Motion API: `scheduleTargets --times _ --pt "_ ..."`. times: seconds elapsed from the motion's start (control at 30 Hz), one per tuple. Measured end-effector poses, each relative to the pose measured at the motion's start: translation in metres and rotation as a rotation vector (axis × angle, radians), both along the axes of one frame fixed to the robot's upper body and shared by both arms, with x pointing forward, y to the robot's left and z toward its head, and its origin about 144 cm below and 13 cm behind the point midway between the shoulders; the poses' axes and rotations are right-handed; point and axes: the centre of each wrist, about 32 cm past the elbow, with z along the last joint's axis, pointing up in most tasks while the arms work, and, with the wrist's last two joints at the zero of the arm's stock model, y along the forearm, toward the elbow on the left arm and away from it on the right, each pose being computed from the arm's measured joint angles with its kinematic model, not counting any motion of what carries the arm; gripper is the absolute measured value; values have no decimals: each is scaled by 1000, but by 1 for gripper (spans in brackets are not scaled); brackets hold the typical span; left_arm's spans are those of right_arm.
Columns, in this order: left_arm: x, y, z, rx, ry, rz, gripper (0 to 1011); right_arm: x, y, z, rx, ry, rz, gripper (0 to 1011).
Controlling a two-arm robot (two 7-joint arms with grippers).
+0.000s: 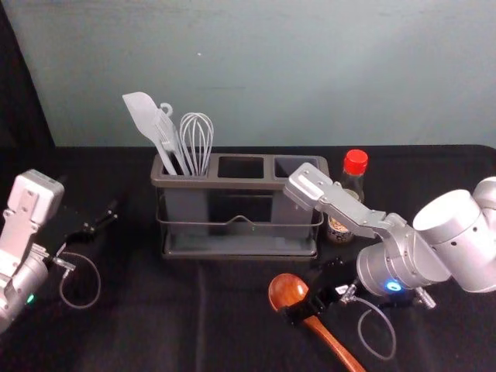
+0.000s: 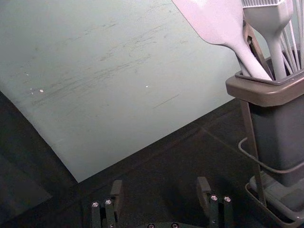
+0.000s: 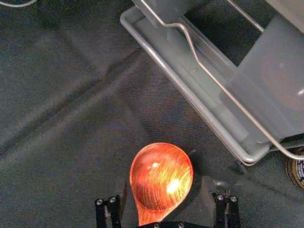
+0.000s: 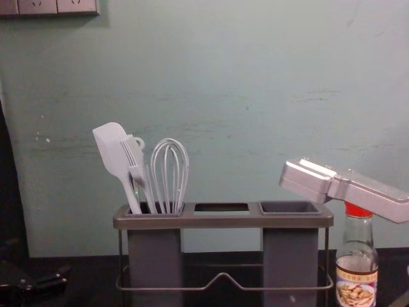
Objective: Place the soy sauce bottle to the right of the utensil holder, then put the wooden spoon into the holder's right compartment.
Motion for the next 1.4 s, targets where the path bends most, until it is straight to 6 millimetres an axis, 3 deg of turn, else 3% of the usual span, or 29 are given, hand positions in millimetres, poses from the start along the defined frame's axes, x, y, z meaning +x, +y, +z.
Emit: scheduleTargets --times 1.4 --pt "0 0 0 0 0 0 1011 14 20 -11 -8 14 24 1004"
